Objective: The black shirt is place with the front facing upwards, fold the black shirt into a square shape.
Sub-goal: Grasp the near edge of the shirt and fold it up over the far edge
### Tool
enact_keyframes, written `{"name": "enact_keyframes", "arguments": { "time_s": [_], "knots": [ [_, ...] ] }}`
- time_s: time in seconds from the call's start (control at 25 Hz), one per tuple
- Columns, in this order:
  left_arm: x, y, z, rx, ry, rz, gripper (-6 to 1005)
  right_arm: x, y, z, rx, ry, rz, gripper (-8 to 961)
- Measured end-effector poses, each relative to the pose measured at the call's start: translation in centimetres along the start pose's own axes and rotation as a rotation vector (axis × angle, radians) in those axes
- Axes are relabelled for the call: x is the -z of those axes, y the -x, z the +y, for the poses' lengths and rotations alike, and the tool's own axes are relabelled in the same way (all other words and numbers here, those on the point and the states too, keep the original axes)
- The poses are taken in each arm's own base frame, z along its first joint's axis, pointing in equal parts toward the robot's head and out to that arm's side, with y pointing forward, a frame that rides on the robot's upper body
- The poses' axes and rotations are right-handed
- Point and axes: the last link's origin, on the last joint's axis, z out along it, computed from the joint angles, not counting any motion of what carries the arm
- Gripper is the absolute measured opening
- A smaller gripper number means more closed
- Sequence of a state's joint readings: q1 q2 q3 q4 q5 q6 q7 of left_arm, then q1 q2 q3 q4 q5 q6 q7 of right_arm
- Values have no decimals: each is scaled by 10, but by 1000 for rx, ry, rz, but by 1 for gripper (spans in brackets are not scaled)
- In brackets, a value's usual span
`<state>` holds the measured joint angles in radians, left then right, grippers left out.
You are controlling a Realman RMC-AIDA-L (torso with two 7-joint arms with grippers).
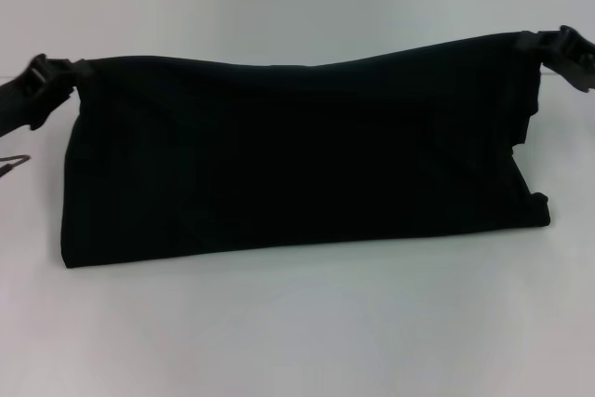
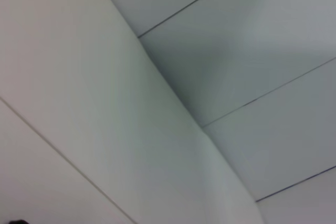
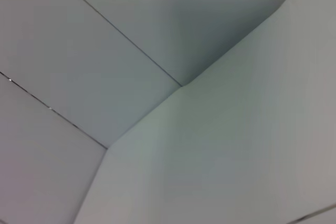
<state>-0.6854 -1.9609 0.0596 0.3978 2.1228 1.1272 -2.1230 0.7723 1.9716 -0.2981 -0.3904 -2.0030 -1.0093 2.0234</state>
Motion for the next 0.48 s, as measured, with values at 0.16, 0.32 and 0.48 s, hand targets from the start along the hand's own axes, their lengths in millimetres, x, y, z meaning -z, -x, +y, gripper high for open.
{"name": "enact_keyframes", "arguments": {
  "time_s": [0.16,0.32,0.48],
  "knots": [
    [-16,6,-1,-45,-60,24,115,-14,-6,-1,22,-68,-16,144],
    [-33,15,-3,-91,-141,57,117,-30,-16,0,100,-153,-25,153],
    [-46,21,-3,-123,-201,125,120,-45,-28,8,231,-183,-44,162]
  ]
}}
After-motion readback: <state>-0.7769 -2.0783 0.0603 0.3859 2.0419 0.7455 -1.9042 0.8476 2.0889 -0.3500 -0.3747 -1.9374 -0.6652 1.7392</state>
